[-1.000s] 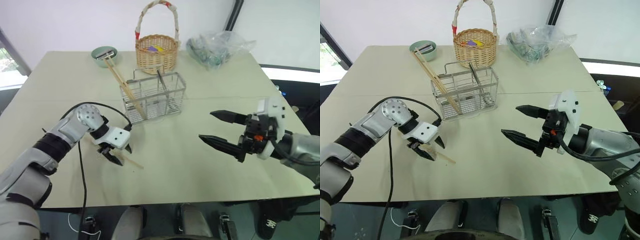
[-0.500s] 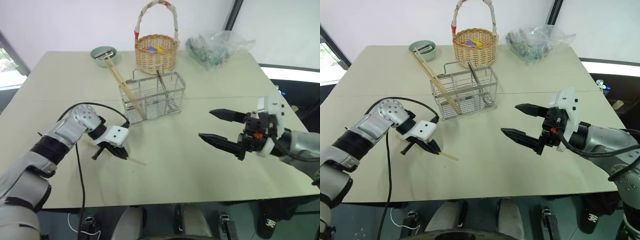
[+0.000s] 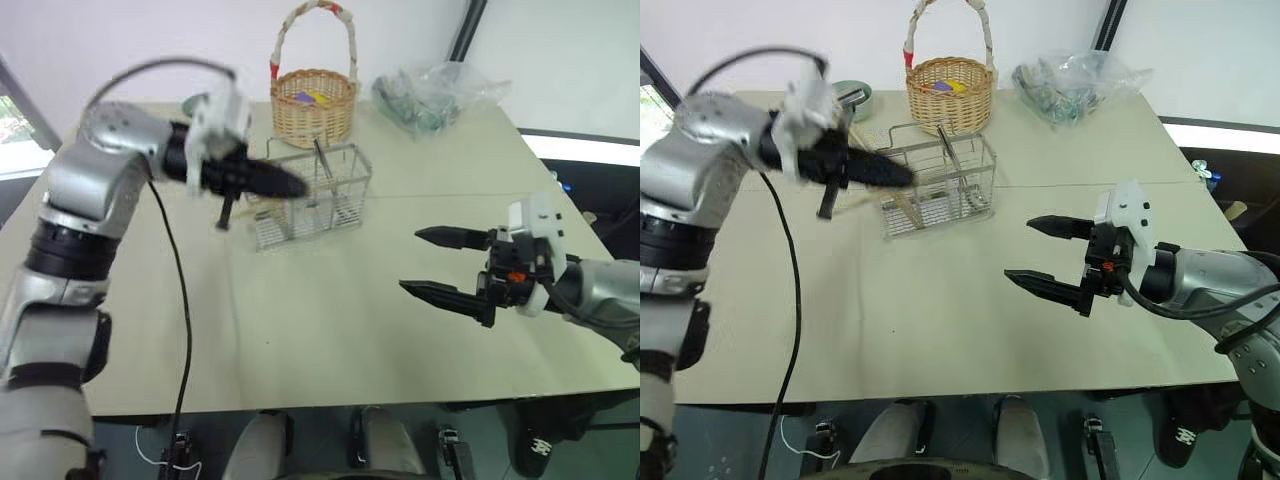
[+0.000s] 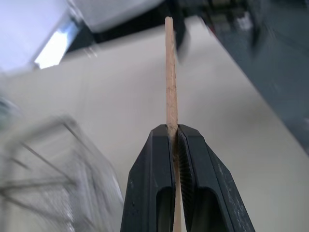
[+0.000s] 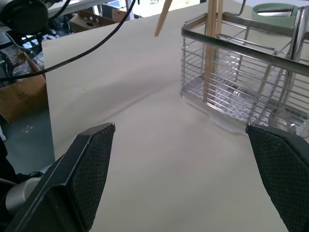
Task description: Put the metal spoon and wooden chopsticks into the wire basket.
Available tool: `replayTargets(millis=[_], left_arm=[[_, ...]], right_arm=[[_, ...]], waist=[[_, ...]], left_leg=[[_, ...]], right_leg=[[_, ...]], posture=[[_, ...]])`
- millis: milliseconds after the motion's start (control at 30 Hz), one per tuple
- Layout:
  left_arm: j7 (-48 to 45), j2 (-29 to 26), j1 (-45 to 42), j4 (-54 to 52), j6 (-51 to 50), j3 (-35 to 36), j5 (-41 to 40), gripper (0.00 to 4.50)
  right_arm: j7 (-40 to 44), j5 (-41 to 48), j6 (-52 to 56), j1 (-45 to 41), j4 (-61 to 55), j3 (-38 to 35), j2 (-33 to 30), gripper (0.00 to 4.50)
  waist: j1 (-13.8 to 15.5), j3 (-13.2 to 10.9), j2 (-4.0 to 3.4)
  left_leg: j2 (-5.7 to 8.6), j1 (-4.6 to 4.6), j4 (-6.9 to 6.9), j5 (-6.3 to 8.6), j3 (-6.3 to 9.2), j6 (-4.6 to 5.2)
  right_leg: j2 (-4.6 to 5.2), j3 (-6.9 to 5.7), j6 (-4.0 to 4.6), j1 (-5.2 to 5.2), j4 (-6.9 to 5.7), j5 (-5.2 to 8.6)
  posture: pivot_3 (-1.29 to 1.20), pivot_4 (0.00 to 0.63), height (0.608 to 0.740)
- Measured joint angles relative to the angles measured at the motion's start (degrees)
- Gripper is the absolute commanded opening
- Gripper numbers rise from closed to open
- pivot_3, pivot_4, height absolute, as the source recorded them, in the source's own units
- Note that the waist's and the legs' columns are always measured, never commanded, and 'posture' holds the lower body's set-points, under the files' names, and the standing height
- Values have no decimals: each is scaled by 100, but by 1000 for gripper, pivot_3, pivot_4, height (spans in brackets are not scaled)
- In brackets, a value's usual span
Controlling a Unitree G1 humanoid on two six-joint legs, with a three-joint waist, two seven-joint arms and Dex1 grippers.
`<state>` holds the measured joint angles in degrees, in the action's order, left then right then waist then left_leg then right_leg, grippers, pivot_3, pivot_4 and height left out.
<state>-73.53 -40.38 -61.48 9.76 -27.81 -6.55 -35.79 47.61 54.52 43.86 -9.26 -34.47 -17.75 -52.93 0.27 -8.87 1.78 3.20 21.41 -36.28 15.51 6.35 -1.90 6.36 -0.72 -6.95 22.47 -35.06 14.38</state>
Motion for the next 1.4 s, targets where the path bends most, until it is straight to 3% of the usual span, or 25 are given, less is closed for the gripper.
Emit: replayTargets(millis=[133, 300, 500, 800, 900, 1100, 1267, 1400], left_arm=[[1270, 637, -525, 778, -324, 897, -177, 56], [2591, 1231, -1035, 1810, -4, 1682, -80, 56], [2901, 1585, -962, 2230, 690, 1752, 328, 56], [3007, 2068, 163, 2118, 879, 1636, 710, 56], [3090, 2183, 334, 1922, 909, 1649, 707, 1064], [3253, 2263, 585, 1511, 774, 1680, 641, 4034], [3265, 1912, 641, 632, 213, 1797, 326, 4034], [2807, 763, 924, -225, -297, 1882, 133, 4034]], right_arm=[[60, -109, -47, -34, 102, 90, 2, 4485], [59, -152, -52, -117, 107, 184, 22, 4485], [-24, -127, -43, -175, 105, 179, 53, 4485], [-277, 27, 36, -64, 51, 86, 55, 4485], [-323, 74, 57, -49, 17, 55, 54, 4485], [-370, 84, 79, -51, -1, 51, 54, 4485], [-366, 66, 72, -115, 46, 81, 56, 4485], [-206, -192, -67, -174, 237, 183, 46, 4485]], waist=[[17, 0, 0], [44, 1, 2], [57, 1, 6], [49, 0, 9], [50, 1, 8], [51, 1, 8], [26, 1, 8], [-26, 1, 4]], left_leg=[[-1, -2, 2, 0, 5, -1], [8, -1, 0, -1, 2, -2], [16, 2, 1, -1, 1, -5], [15, 5, -1, -1, 1, -6], [16, 4, -1, -1, 0, -5], [15, 4, -2, -1, 1, -5], [14, 2, 1, -1, -1, -5], [9, -1, 10, -1, -2, -6]], right_leg=[[-6, 0, -1, -1, -3, -1], [5, 0, -3, -3, 0, -3], [14, 0, -4, -4, 2, -5], [15, 1, -3, 0, 0, -6], [17, 1, -3, -2, 1, -6], [16, 0, -3, -2, 0, -6], [15, 1, -3, 0, 0, -6], [8, 2, -1, 6, -1, -5]], posture=[[0, 150, 681], [0, 150, 681], [0, 150, 681], [0, 150, 681], [0, 150, 681], [0, 150, 681], [0, 150, 681], [0, 150, 681]])
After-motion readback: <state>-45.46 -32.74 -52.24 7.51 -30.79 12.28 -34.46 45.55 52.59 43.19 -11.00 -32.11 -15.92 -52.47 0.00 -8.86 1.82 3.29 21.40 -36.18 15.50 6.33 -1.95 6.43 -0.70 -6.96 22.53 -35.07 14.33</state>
